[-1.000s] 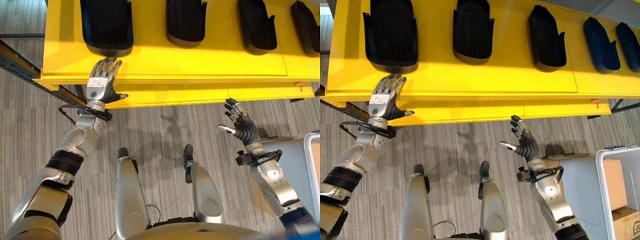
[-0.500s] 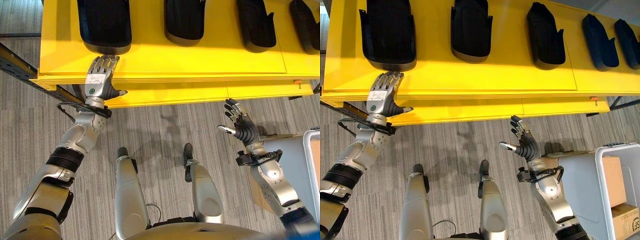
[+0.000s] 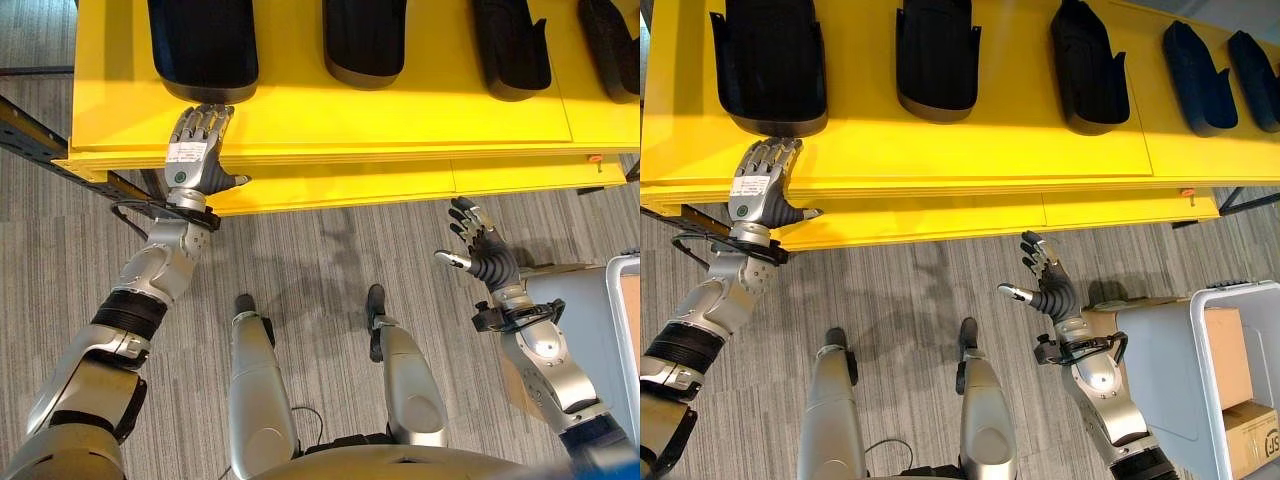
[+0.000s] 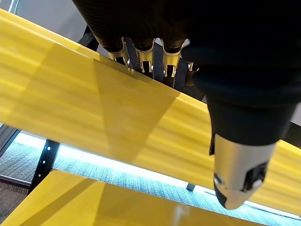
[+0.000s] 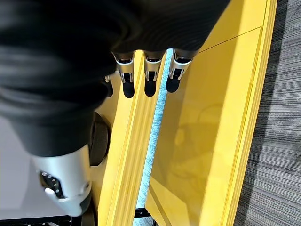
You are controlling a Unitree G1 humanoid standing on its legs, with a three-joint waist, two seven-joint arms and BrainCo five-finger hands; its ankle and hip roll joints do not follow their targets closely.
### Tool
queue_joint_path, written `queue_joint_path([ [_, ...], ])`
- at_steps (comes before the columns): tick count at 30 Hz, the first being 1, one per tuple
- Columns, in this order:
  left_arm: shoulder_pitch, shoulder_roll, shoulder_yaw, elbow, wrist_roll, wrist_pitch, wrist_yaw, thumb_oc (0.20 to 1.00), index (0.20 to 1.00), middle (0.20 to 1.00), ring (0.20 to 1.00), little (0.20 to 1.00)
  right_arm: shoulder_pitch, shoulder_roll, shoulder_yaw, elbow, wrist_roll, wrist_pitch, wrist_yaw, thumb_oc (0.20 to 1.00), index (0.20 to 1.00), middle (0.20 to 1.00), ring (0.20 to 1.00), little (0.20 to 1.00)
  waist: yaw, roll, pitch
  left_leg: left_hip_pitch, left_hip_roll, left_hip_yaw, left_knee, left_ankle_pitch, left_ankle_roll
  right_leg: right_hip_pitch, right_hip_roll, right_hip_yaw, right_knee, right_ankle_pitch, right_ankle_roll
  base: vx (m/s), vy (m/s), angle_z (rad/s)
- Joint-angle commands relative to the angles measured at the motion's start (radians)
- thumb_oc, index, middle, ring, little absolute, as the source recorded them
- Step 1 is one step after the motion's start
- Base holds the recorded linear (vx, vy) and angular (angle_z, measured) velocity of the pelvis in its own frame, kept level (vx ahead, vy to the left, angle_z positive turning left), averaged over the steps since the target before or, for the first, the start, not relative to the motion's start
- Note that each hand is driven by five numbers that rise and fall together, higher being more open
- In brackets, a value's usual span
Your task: Move parts from the plastic box to the shelf.
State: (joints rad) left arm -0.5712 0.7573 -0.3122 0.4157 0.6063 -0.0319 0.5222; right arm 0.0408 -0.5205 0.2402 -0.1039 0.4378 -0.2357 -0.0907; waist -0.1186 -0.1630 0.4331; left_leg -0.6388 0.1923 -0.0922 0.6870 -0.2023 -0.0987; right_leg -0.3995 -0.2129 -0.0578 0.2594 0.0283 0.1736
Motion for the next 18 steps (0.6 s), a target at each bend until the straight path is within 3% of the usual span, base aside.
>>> queue_joint_path([
  [1, -0.047, 0.021, -0.005, 0.050, -0.015, -0.005, 0.017, 1.000, 1.000, 1.000, 1.000, 1.000, 0.019, -0.065, -0.059, -0.082, 0.002, -0.060, 0.001, 1.000, 1.000, 1.000, 1.000, 1.000, -0.002, 0.022, -0.038, 0.041, 0.006, 0.041, -0.145, 0.114, 0.003, -0.026, -0.035, 0.018, 0.194, -0.107, -0.019, 0.00, 0.000, 0.00],
  [18, -0.081, 0.028, -0.016, 0.071, -0.026, -0.002, 0.020, 1.000, 1.000, 1.000, 1.000, 1.000, 0.026, -0.071, -0.063, -0.079, 0.001, -0.058, 0.000, 1.000, 1.000, 1.000, 1.000, 1.000, -0.007, 0.022, -0.040, 0.030, 0.006, 0.045, -0.131, 0.107, 0.005, -0.036, -0.034, 0.021, 0.205, -0.110, -0.018, 0.00, 0.000, 0.00],
])
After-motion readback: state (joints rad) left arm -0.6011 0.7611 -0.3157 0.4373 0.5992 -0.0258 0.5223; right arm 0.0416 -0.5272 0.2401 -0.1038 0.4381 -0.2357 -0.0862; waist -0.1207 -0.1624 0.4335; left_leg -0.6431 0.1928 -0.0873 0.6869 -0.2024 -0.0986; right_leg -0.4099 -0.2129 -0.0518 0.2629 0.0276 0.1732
